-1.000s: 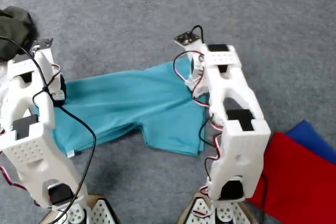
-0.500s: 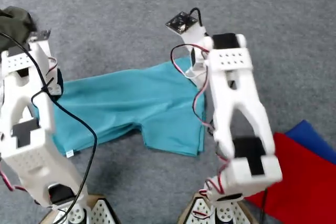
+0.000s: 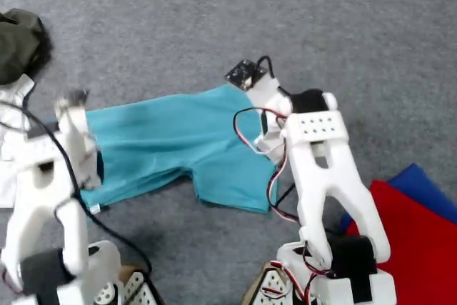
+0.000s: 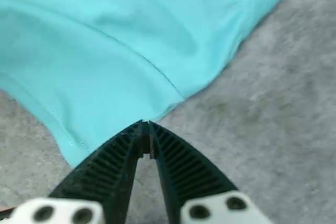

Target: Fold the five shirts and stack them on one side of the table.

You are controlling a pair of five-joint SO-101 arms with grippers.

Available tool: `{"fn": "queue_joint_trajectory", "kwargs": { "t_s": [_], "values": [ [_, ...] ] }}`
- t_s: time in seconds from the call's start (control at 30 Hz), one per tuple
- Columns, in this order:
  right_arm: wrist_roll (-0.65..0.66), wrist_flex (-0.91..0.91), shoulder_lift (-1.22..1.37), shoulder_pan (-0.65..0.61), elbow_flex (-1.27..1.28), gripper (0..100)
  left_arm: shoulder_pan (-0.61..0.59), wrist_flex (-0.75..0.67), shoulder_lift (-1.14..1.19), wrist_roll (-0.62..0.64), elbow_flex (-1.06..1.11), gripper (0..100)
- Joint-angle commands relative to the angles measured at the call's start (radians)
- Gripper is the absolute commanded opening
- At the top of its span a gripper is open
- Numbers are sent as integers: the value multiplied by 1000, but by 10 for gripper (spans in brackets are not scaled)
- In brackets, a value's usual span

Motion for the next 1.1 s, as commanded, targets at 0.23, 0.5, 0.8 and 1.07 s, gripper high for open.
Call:
{"fn": "queue_joint_trajectory", "kwargs": {
  "t_s": [0.23, 0.5, 0.8, 1.07],
  "values": [
    [-126, -153, 232, -13, -114, 5, 8, -110, 58, 5, 120, 19],
    [-152, -304, 576, -4, -214, 5, -3, -120, 108, -49, 107, 19],
    [-104, -226, 598, 84, -305, 5, -209, -118, 102, -333, 106, 19],
    [-52, -169, 595, 84, -311, 5, -285, -121, 102, -414, 83, 19]
  ]
}}
